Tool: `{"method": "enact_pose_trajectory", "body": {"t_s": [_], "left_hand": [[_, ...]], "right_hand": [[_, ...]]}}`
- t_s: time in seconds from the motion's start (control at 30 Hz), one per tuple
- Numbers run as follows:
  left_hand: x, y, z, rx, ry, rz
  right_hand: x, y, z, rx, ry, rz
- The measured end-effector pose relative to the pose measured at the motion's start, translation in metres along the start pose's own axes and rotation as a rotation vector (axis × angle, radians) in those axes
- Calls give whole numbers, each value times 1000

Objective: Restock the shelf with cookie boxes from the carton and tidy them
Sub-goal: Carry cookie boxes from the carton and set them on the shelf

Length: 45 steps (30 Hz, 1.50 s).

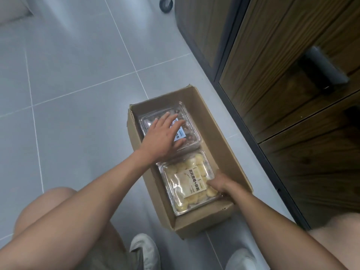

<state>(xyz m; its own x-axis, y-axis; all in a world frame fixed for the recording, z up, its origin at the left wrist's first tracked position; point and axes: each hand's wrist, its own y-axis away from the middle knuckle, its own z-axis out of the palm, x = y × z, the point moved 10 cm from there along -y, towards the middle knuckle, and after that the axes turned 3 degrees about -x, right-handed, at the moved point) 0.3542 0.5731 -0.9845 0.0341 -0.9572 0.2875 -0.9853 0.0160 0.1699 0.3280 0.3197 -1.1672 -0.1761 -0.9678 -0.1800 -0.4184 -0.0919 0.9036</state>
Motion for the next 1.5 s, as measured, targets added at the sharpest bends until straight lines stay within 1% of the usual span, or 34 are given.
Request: {"method": "enact_pose_trajectory", "body": {"t_s": [0.1,0.17,0.23,0.3,0.37,0.5,0.6,0.7,0.83,0.9,0.97,1.07,1.17,1.27,1.33,1.4,1.47,1.5], "left_hand": [[-9,-2,-8,15,15,-6],[-19,-5,-10,11,45,-32],[-24,-8,-11,4,82,-64],[-23,-13,-16,9,130,-68],[-17,-17,-23,26,172,-51],[-16,-22,-34,28,301,-46],[-20,-24,-46,61,477,-78],[-24,-23,-53,80,724,-154],[-37,-29,-36,-38,1078,-332],[-38,-30,-31,-100,1189,-353],[-27,-33,-25,-205,1261,-295],[3,-35,-27,-333,1370,-106],[13,-33,-31,-357,1433,-97],[10,-36,-39,-278,1413,-122],[2,-36,-47,-211,1385,-146],[-15,-38,-55,-146,1361,-188],[-42,-37,-64,-40,1351,-271],[-54,-36,-68,22,1351,-310]], "right_hand": [[3,5,-4,-2,-28,25],[-1,9,-10,-13,-68,9],[-10,14,-14,-13,-106,-53],[-16,20,-16,12,-87,-121],[-24,37,-19,59,-40,-190],[-32,79,-35,212,56,-276],[-39,111,-61,312,109,-354],[-56,144,-111,418,147,-440],[-97,188,-187,507,184,-584],[-116,204,-220,510,153,-637],[-131,211,-247,523,154,-655],[-154,217,-272,526,186,-686],[-169,222,-283,505,184,-700],[-173,220,-287,469,88,-712],[-165,216,-297,559,-36,-706],[-139,207,-300,664,-327,-648],[-104,199,-284,801,-559,-592],[-89,194,-265,848,-596,-573]]}}
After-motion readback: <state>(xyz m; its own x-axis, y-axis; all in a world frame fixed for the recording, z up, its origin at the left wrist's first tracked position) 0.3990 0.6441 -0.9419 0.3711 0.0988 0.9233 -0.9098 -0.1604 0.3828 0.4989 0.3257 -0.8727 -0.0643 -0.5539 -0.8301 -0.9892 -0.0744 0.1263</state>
